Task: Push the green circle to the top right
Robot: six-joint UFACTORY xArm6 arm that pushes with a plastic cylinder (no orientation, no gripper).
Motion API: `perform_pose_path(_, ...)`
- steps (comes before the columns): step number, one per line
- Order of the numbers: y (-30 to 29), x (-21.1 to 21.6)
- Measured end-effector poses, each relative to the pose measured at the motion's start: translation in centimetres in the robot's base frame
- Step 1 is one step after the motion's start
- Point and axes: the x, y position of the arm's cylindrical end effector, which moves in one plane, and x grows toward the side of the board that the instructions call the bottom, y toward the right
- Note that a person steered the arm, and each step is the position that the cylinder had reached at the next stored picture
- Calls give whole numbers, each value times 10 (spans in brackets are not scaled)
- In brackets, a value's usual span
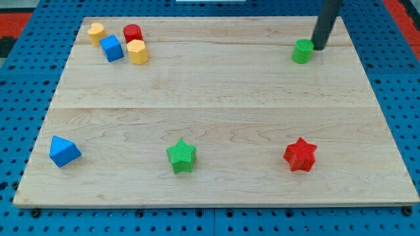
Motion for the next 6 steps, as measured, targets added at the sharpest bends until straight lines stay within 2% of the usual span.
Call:
perform_pose_path(1, -1, 33)
perform_pose_path(3, -27, 47)
perform_pose_path(4, -60, 57)
perform_pose_path(5, -57, 19)
perform_pose_path(6, -35, 13)
